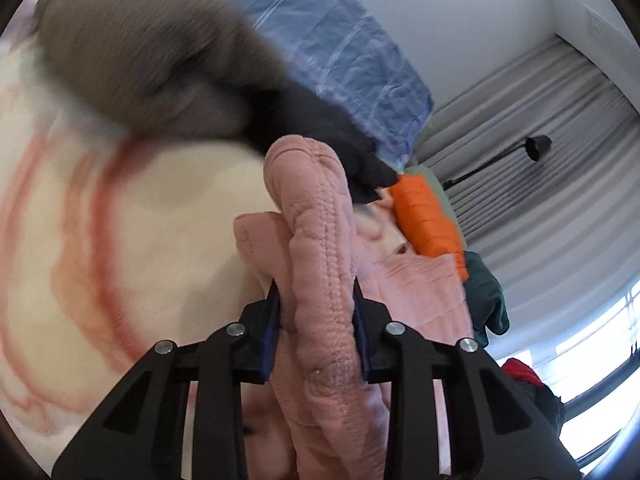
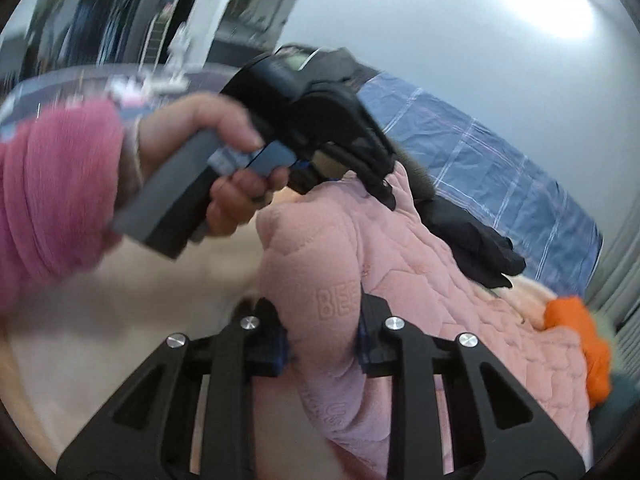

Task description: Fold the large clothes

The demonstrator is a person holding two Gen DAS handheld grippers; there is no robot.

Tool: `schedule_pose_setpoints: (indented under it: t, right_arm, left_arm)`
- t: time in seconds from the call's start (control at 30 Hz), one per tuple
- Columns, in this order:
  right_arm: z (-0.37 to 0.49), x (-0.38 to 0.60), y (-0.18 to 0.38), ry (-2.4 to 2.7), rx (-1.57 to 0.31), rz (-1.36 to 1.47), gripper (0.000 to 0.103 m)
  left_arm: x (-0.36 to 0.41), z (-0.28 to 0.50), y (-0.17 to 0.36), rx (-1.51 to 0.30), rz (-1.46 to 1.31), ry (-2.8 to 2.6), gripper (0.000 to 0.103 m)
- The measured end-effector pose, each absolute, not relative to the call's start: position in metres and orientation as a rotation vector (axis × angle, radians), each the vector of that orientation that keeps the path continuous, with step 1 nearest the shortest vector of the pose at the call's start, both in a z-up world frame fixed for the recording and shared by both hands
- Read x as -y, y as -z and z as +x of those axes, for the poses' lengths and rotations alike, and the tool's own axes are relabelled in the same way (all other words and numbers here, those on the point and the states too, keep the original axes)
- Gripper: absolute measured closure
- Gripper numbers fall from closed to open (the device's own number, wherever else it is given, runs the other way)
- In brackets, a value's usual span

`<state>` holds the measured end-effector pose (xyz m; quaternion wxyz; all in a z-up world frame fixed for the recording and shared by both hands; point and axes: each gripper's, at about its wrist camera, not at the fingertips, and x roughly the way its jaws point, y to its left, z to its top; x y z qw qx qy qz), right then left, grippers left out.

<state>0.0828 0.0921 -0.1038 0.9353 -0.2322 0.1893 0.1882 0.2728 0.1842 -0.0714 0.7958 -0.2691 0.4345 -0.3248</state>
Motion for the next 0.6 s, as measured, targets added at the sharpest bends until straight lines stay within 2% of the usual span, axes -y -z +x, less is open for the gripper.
schedule_pose_setpoints:
  t: [0.37, 0.6]
  right_arm:
    - [0.050, 0.050, 0.017, -0.336, -0.279, 0.016, 0.079]
    - [0.021, 0.182, 0.020, -0.243, -0.273, 0.327, 0.079]
  left_arm:
    - [-0.069, 0.248, -0.055, -0.796, -0.339, 0.756, 0.075]
    - [0.073, 0.226, -0.095, -0.785, -0.132, 0.862, 0.075]
